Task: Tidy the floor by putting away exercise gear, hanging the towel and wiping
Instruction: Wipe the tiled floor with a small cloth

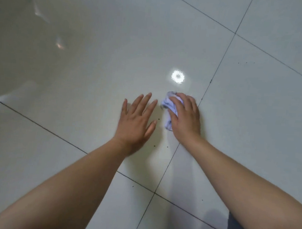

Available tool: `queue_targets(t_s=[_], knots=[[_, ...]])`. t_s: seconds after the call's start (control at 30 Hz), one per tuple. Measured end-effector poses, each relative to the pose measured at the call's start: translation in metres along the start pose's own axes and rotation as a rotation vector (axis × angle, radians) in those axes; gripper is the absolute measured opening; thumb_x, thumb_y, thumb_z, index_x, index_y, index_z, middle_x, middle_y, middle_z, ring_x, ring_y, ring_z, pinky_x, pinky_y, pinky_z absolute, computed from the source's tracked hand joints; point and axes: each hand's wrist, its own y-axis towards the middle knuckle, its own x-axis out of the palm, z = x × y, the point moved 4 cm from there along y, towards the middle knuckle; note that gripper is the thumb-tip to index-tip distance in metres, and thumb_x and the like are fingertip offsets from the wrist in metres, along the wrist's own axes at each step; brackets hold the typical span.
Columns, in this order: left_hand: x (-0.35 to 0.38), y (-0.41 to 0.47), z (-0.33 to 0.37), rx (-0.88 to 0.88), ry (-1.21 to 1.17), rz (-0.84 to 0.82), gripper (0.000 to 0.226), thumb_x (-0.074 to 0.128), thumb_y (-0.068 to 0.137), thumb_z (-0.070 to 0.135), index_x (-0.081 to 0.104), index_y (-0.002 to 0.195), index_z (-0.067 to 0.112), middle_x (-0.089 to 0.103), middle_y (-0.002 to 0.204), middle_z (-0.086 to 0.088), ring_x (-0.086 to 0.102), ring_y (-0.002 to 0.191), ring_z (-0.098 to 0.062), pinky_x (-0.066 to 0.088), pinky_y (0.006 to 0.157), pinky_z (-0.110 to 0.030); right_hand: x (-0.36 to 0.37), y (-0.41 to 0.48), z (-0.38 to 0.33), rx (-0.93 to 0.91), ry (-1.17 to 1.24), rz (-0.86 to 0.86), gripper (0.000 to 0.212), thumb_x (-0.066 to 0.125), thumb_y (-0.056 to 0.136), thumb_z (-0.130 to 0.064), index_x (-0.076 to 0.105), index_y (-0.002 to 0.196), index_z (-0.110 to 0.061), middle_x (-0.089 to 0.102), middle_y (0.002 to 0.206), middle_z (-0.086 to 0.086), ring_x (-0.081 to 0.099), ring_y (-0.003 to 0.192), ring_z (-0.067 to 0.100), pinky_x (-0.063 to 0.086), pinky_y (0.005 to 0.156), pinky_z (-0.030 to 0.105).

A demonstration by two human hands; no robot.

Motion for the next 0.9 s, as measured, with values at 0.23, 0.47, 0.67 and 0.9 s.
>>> queue_targets(t_s=[0.23, 0.47, 0.67, 0.9], knots=[[0.013, -0.004, -0.001, 0.004, 0.073, -0.036, 0.064, 0.015, 0.089, 0.05, 0.012, 0.149, 0.026, 0.01, 0.158, 0.001, 0.007, 0.145, -0.02, -0.008, 0.113, -0.041, -0.019, -0.044, 0.037, 0.189, 0.008, 0.126, 0.037, 0.044, 0.085, -0.026, 0.06, 0.116, -0.014, 0.055, 0.126, 0.007, 0.044, 0.115, 0.026, 0.038, 0.099, 0.037], [0.007, -0.002, 0.006, -0.017, 0.11, -0.057, 0.065, 0.013, 0.09, 0.049, 0.007, 0.149, 0.024, 0.004, 0.159, 0.0, 0.002, 0.145, -0.02, -0.008, 0.114, -0.045, -0.014, -0.065, 0.033, -0.125, -0.052, -0.047, 0.036, 0.049, 0.085, -0.027, 0.057, 0.12, -0.02, 0.054, 0.129, 0.004, 0.046, 0.119, 0.027, 0.042, 0.094, 0.038], [0.009, 0.014, 0.044, -0.018, 0.072, -0.067, 0.062, 0.028, 0.095, 0.042, 0.006, 0.149, 0.023, 0.001, 0.159, 0.001, 0.001, 0.145, -0.02, 0.001, 0.116, -0.048, -0.034, -0.083, 0.075, 0.208, -0.042, 0.125, 0.038, 0.06, 0.08, -0.017, 0.06, 0.117, -0.018, 0.055, 0.127, 0.005, 0.044, 0.116, 0.025, 0.043, 0.09, 0.038], [0.029, 0.018, 0.077, -0.1, 0.098, -0.159, 0.066, 0.026, 0.095, 0.046, -0.003, 0.149, 0.021, -0.004, 0.158, -0.001, -0.006, 0.144, -0.024, 0.0, 0.113, -0.057, -0.048, -0.12, 0.09, 0.07, -0.026, 0.082, 0.037, 0.043, 0.082, -0.029, 0.058, 0.115, -0.022, 0.058, 0.125, 0.004, 0.051, 0.115, 0.028, 0.047, 0.087, 0.038]])
